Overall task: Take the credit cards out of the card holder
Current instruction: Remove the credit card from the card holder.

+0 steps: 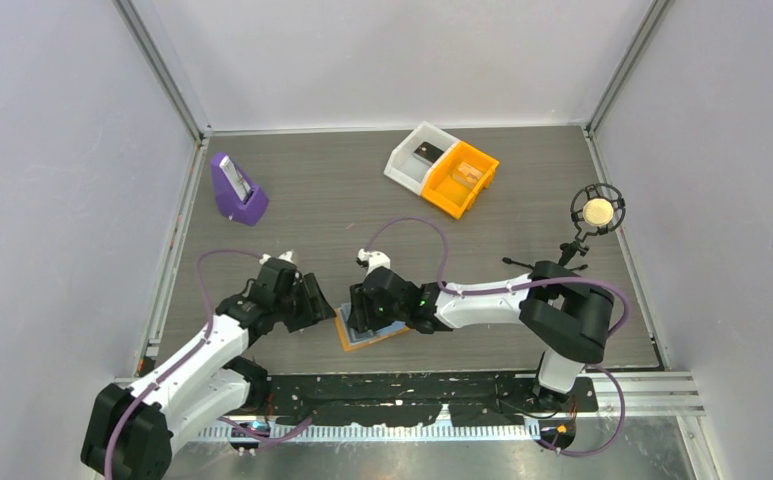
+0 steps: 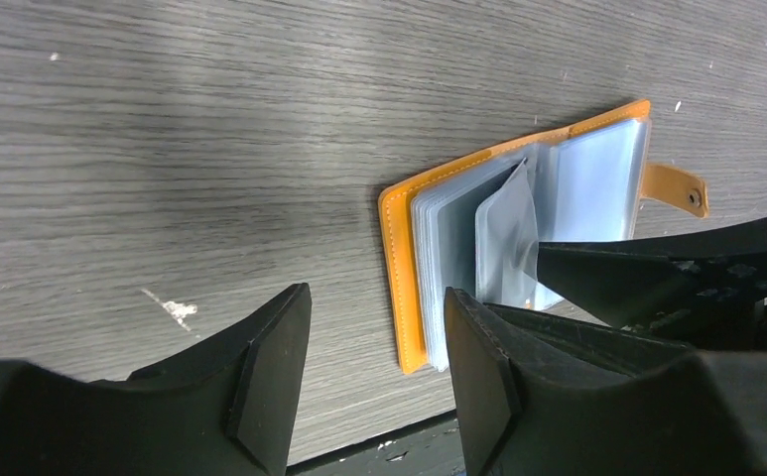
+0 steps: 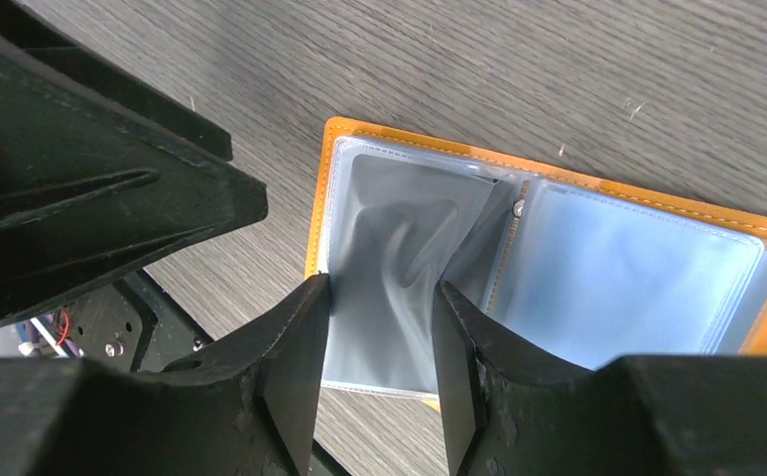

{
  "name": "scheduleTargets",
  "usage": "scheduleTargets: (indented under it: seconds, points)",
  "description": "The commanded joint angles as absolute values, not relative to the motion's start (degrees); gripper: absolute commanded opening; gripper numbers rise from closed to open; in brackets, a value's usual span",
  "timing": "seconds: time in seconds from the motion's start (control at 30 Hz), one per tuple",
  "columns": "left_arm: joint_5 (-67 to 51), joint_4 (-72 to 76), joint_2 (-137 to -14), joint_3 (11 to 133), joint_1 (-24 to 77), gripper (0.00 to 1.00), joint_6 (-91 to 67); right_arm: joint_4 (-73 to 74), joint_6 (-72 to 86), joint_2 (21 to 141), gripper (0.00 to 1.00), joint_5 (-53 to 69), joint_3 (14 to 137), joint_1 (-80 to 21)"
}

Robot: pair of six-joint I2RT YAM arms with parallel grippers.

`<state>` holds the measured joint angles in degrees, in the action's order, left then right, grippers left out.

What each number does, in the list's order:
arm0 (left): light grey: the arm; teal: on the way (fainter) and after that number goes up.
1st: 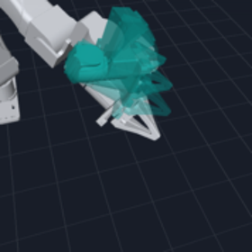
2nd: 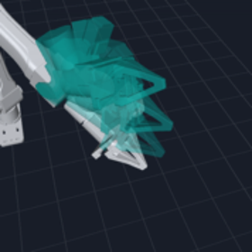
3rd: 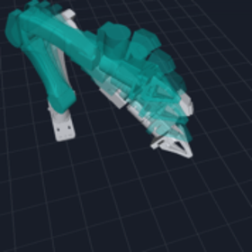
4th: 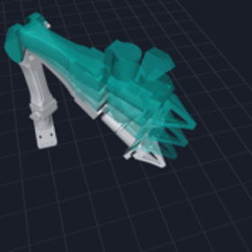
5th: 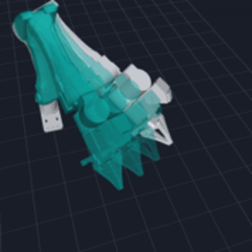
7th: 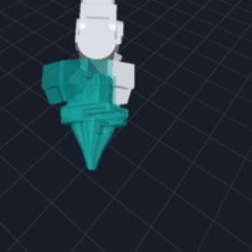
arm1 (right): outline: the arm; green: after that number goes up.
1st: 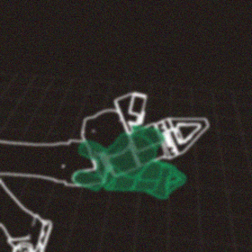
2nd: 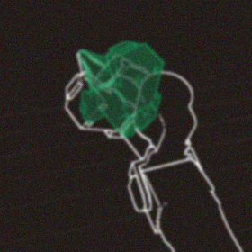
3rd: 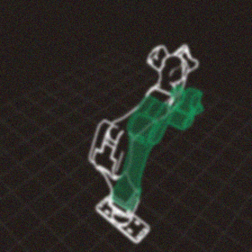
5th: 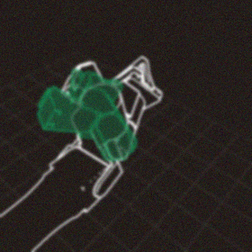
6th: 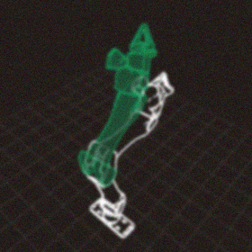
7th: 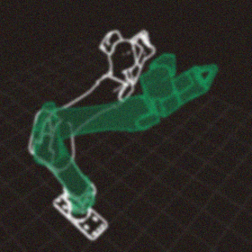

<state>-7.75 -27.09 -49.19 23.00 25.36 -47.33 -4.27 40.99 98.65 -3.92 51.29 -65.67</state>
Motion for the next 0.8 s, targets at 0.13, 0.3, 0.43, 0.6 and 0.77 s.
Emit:
scheduleTargets:
  seconds: [0.13, 0.3, 0.43, 0.6, 0.77]
  points:
    - [-11.3, -21.0, -52.9, 24.1, 25.1, 0.52, -47.2, -11.9, 42.3, 94.3, 0.48, 1.2, 46.9, -64.3]
    - [-11.2, -18.5, -54.8, 24.1, 25.1, 0.51, -47.2, -13.1, 42.0, 93.9, 0.48, 2.4, 46.4, -63.8]
    - [-12.5, -16.3, -57.2, 24.3, 25.2, 0.51, -47.4, -14.0, 41.9, 93.7, 0.48, 3.4, 45.9, -63.6]
    - [-12.5, -15.3, -59.0, 24.3, 25.6, 0.51, -47.9, -14.5, 41.7, 93.7, 0.48, 4.0, 45.4, -63.3]
    - [-13.4, -14.3, -59.8, 24.5, 25.8, 0.51, -48.3, -14.8, 41.4, 93.5, 0.49, 4.7, 45.1, -63.1]
